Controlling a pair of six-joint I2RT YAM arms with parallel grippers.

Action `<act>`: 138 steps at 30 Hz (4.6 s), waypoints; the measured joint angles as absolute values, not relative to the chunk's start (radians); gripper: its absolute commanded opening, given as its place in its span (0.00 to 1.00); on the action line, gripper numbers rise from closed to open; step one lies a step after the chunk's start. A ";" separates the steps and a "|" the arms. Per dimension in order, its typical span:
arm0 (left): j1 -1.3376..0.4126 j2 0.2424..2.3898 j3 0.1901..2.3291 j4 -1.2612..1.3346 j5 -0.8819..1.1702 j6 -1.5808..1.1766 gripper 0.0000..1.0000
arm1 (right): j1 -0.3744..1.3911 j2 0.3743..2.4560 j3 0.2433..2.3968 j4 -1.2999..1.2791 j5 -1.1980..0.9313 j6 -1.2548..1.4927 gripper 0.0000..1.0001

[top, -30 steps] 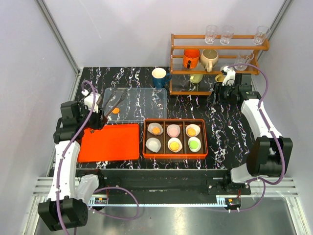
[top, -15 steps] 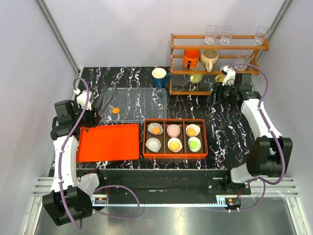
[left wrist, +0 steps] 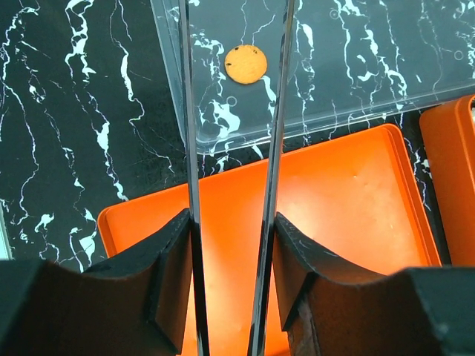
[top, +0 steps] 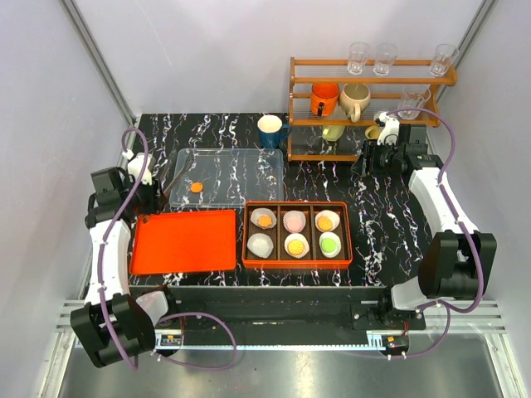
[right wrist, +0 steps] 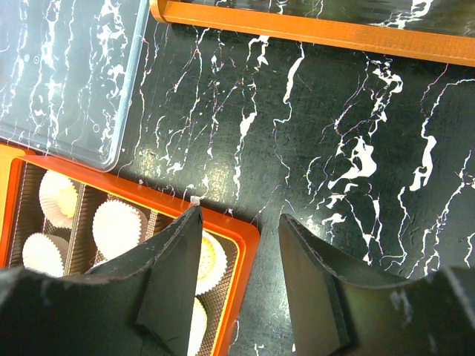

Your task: Pack the cookies

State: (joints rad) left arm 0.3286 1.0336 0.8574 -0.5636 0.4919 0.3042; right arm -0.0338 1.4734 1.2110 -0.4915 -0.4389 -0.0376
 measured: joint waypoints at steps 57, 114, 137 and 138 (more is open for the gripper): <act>0.300 1.260 0.759 -0.529 0.436 0.457 0.46 | -0.034 1.473 1.211 -0.491 -0.439 -0.040 0.54; 0.268 1.238 0.807 -0.606 0.447 0.490 0.18 | -0.034 1.473 1.211 -0.491 -0.439 -0.040 0.54; 0.054 0.958 0.886 -0.915 0.694 0.650 0.16 | -0.034 1.474 1.211 -0.492 -0.439 -0.040 0.54; 0.023 0.943 0.886 -0.930 0.696 0.651 0.17 | -0.034 1.474 1.211 -0.491 -0.439 -0.040 0.54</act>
State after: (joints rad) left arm 0.0235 0.9432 0.8860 -0.9298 0.6956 0.6514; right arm -0.0338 1.4738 1.2110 -0.4911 -0.4389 -0.0402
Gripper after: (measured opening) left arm 0.342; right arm 0.542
